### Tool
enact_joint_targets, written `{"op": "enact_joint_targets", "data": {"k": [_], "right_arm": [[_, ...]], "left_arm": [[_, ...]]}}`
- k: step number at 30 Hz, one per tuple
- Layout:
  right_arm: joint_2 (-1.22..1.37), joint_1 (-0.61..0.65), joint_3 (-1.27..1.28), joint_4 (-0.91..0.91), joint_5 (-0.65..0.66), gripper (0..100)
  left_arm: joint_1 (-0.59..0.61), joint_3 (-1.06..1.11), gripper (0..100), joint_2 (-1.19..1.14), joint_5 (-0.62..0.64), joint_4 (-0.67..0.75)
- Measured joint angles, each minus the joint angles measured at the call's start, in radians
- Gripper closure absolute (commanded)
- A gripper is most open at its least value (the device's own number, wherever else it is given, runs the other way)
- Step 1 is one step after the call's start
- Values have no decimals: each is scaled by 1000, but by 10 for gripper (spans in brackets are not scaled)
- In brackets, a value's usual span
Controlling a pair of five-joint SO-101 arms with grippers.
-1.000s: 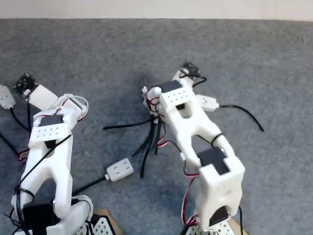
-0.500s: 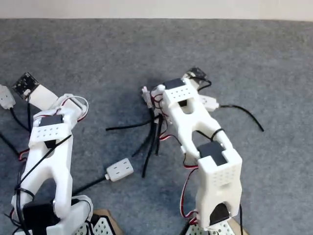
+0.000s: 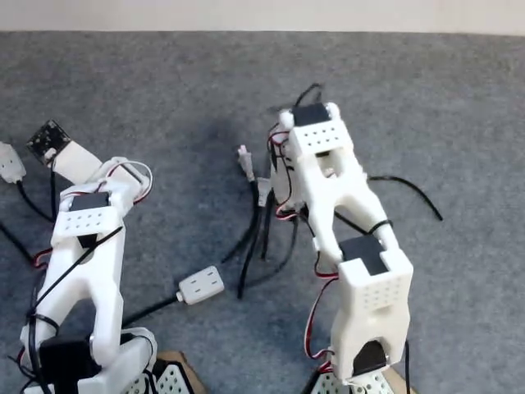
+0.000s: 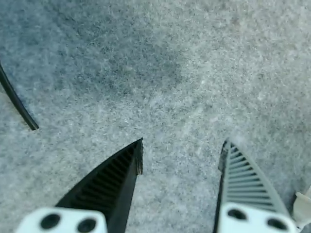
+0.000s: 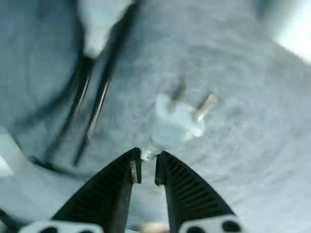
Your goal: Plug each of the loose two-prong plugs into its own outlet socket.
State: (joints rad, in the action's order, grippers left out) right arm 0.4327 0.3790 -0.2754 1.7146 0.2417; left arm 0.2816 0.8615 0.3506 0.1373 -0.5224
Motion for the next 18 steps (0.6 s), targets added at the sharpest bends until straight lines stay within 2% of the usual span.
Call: {"op": "enact_joint_targets", "data": {"k": [2, 6, 10, 15, 18], "right_arm": [[0, 0, 57, -21, 89, 977], [0, 0, 189, -195, 176, 984], [0, 0, 242, -331, 195, 983], [0, 0, 242, -348, 196, 978], [-2, 0, 252, -353, 196, 933]], "left_arm": [[0, 9, 733, 0, 0, 0], [0, 9, 733, 0, 0, 0], [-5, 9, 733, 0, 0, 0], [-5, 9, 733, 0, 0, 0], [-5, 9, 733, 0, 0, 0]]}}
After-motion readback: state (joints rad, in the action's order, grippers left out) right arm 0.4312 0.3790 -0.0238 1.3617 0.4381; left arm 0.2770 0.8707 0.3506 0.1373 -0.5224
